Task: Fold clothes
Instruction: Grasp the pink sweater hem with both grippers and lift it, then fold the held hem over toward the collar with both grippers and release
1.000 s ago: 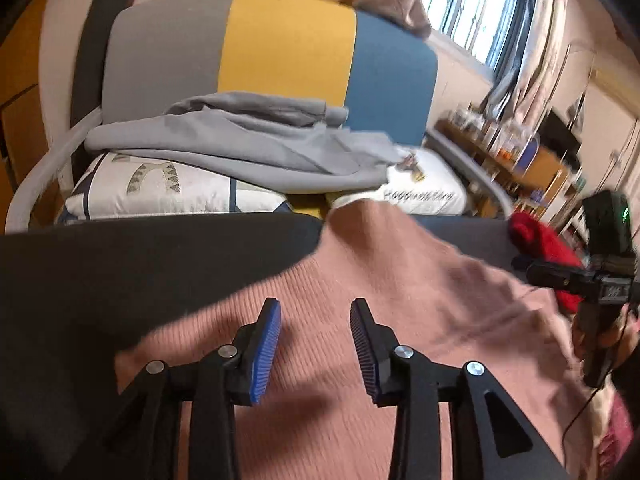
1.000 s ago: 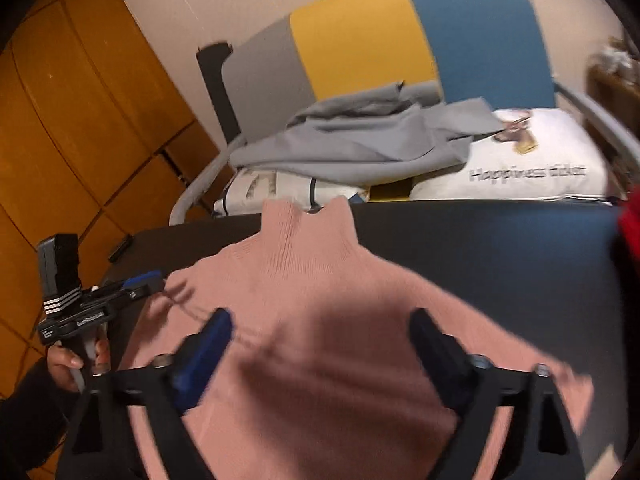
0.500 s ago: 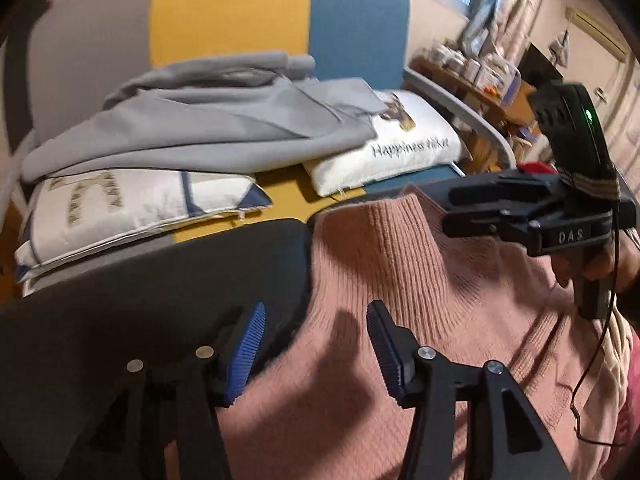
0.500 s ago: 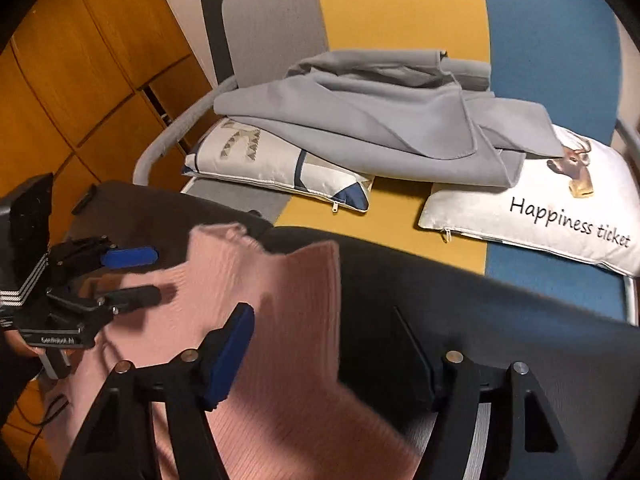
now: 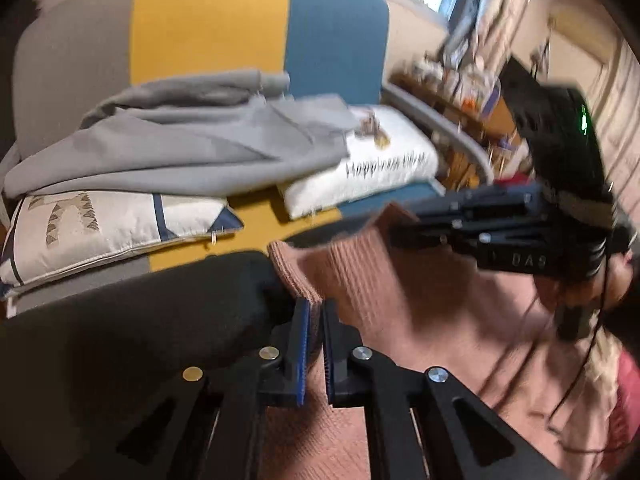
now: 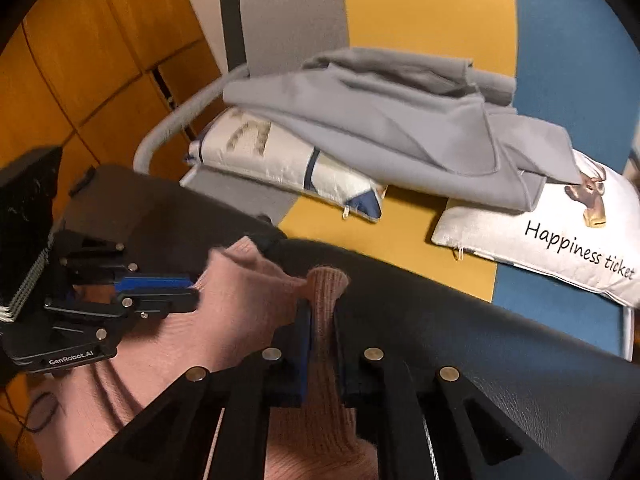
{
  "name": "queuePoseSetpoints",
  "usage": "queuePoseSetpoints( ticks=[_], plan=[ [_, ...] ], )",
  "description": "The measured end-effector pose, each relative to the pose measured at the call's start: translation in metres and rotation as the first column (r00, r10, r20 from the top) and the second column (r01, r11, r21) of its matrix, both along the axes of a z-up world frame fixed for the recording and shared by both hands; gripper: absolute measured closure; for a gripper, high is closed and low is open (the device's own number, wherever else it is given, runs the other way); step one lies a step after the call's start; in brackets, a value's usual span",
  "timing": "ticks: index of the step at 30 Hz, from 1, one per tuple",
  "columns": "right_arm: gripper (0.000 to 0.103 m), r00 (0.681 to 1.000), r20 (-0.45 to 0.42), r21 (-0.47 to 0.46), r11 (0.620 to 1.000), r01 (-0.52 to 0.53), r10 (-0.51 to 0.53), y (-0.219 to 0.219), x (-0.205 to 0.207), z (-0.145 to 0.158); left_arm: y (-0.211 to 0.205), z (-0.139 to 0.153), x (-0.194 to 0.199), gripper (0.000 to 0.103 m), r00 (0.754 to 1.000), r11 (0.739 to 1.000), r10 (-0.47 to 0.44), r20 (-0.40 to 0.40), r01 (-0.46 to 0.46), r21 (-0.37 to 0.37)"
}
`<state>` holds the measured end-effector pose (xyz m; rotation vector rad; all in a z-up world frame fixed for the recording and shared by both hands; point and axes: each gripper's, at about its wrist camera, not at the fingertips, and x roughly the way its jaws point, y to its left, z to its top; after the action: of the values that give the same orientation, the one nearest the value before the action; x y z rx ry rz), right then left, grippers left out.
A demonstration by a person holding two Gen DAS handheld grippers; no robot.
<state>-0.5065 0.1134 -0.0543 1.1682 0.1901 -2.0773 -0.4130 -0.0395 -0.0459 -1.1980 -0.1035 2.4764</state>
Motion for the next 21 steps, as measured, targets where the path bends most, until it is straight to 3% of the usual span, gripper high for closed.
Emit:
queuePoseSetpoints(
  ticks=[5,12,18,21],
  plan=[
    [0.093,1.0,-0.022,-0.07,0.998,-0.001,0.0,0.015,0.026,0.027,-0.003,0.026,0.032,0.098,0.998,0.998,0.003,-0.064,0.0,0.059],
    [0.093,0.999,-0.05,-0.166,0.986,0.011,-0.02,0.049,0.093,0.056,-0.001,0.028,0.096,0.1,0.995,0.996,0.032,-0.095,-0.023,0.091],
    [0.096,0.998,-0.021,-0.175,0.983,0.052,-0.056,0.074,0.148,0.042,-0.001,0.029,0.148,0.1,0.992,0.991,0.058,-0.112,-0.044,0.127],
    [0.096,0.997,0.0,-0.176,0.982,0.074,-0.076,0.079,0.163,0.031,-0.009,0.019,0.158,0.1,0.995,0.977,0.085,-0.059,-0.072,0.2]
  ],
)
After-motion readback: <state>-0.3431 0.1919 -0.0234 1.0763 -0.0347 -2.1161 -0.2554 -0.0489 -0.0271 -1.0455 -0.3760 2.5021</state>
